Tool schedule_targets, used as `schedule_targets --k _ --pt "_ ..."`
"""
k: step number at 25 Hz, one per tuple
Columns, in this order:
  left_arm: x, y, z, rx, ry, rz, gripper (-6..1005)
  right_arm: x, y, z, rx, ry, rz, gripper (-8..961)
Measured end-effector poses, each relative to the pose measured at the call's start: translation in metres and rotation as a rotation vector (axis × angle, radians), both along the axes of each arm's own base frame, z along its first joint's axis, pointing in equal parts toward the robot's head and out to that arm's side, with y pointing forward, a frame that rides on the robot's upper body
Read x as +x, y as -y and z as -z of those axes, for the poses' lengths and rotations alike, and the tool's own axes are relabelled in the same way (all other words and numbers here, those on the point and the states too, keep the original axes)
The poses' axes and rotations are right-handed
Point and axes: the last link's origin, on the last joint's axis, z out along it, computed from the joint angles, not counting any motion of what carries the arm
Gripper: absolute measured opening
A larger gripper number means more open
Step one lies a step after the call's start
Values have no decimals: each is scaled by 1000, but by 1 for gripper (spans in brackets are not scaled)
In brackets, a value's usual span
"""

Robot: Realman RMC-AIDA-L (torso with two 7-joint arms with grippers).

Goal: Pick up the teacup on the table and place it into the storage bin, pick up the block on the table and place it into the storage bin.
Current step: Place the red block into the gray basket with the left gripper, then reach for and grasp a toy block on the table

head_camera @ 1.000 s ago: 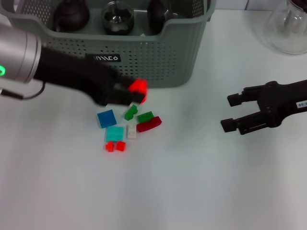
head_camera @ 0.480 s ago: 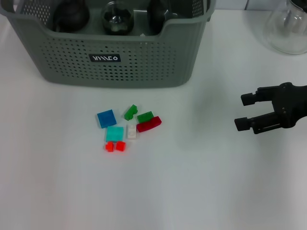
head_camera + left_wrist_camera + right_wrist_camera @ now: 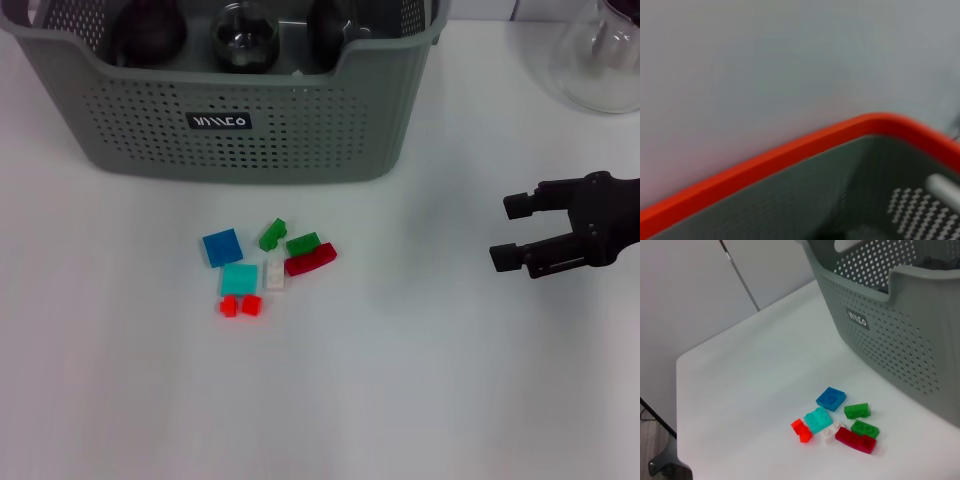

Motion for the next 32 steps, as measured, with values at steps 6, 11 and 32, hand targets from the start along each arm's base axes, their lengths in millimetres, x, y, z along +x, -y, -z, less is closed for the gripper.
schedule_targets --k 6,11,32 --pt "0 -2 14 -3 -53 -26 413 -1 -1 1 0 -2 2 947" --pt "2 -1 14 4 -57 -21 413 -3 -2 1 0 -3 -3 947" --pt "30 113 -58 -151 219 466 873 -5 -4 2 15 -12 -18 947"
